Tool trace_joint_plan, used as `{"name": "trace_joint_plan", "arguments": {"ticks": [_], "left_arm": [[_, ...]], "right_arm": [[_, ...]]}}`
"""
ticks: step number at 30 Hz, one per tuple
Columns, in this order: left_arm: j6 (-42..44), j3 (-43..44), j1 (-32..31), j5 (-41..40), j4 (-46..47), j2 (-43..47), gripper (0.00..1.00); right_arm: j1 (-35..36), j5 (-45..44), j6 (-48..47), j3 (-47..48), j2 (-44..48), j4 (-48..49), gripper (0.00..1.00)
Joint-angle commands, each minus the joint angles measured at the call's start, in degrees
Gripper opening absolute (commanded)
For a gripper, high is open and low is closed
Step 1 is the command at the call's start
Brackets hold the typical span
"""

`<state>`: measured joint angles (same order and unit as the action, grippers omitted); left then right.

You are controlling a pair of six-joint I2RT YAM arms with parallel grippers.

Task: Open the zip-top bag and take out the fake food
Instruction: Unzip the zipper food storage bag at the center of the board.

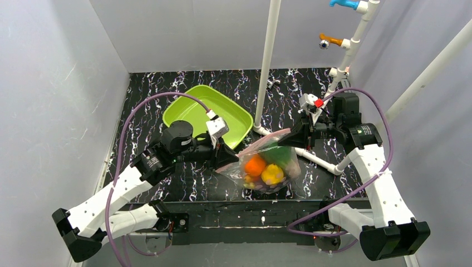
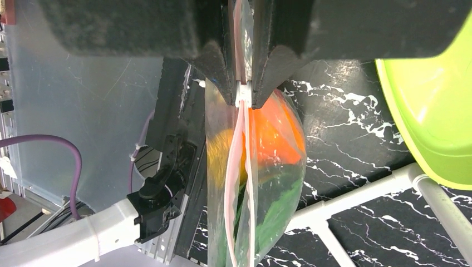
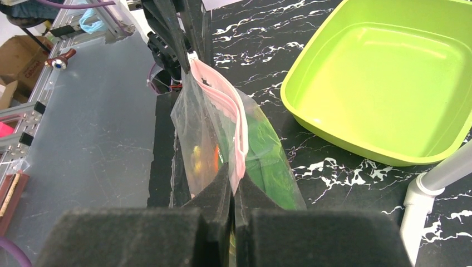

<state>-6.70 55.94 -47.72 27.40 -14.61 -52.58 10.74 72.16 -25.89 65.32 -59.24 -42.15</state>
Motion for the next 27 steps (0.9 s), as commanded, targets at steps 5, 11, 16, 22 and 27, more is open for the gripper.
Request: {"name": "trace_joint_plan", "arguments": {"ticks": [5, 11, 16, 22, 27], "left_arm": [[2.3, -2.0, 0.5, -1.9, -6.3, 4.4, 0.00], [2.8, -2.9, 0.5, -2.3, -7.2, 6.1, 0.00], [3.0, -3.1, 0.5, -2.4, -7.8, 6.5, 0.00], [3.4, -3.2, 0.5, -2.7, -8.8, 6.8, 0.00], [3.5, -3.7, 0.5, -3.0, -9.5, 7.4, 0.00]], "right_arm": [[-1.4, 0.2, -1.0, -0.3, 0.9, 1.6, 0.01], [-1.7, 0.4, -0.9, -0.4, 0.8, 1.8, 0.01], [-1.8, 0.5, -0.8, -0.4, 0.8, 1.8, 0.01], [-1.9, 0.5, -0.8, -0.5, 0.8, 1.8, 0.01], [-2.0, 0.5, -0.8, -0.5, 0.8, 1.8, 0.01]]}}
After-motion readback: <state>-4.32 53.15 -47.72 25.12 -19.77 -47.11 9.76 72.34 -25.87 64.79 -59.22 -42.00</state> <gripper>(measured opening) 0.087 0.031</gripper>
